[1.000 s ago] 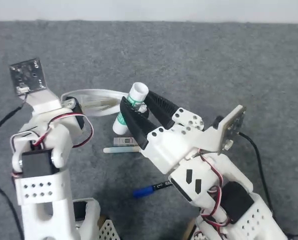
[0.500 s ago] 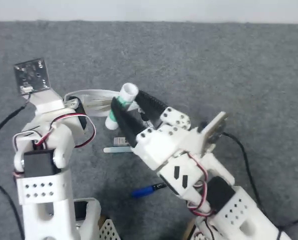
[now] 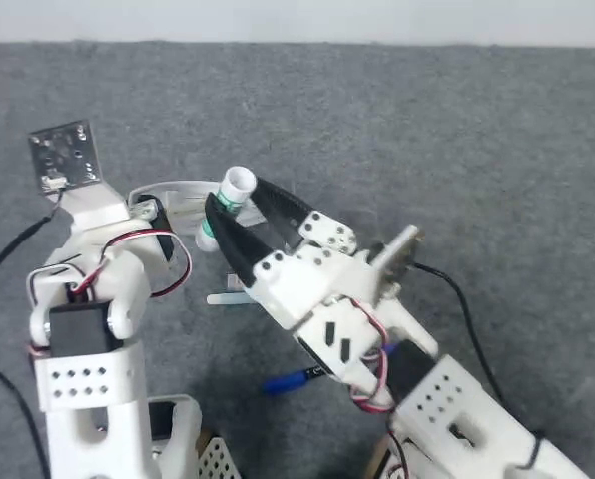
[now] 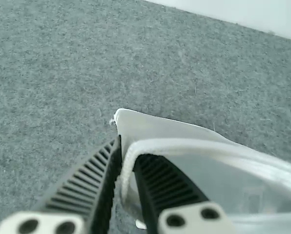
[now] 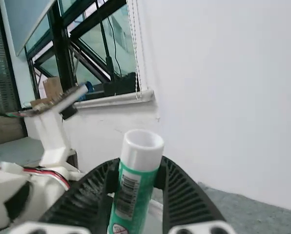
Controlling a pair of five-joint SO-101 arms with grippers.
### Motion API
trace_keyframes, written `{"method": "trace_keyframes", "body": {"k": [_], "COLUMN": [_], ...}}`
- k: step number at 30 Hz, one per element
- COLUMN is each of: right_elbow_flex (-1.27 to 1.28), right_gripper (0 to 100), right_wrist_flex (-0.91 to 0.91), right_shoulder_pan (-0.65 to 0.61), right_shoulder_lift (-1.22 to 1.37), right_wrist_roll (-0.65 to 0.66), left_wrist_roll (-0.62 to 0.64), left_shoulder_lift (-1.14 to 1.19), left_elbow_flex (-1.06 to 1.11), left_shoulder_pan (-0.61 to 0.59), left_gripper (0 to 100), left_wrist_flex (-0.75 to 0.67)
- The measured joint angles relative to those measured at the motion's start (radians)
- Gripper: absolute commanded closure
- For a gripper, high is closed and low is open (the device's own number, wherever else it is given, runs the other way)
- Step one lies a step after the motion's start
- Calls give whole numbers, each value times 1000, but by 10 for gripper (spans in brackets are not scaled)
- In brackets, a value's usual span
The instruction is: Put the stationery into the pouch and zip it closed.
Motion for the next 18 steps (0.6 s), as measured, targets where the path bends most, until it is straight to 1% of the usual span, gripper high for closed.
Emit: {"method": "trace_keyframes", "body": {"k": [5, 11, 18], "right_elbow_flex": [0, 54, 83], "right_gripper": [993, 993, 993], "right_wrist_flex": [-84, -97, -107], "right_shoulder_pan": [32, 41, 35], "right_shoulder_lift": [107, 114, 115], "right_wrist_roll": [0, 8, 146], "left_wrist_roll": [0, 0, 0], "left_shoulder_lift": [0, 0, 0], "left_elbow_flex": [0, 2, 2], "left_shoulder_pan": [0, 2, 5], "left_gripper": [988, 988, 988], "left_wrist_flex": [0, 0, 0]}}
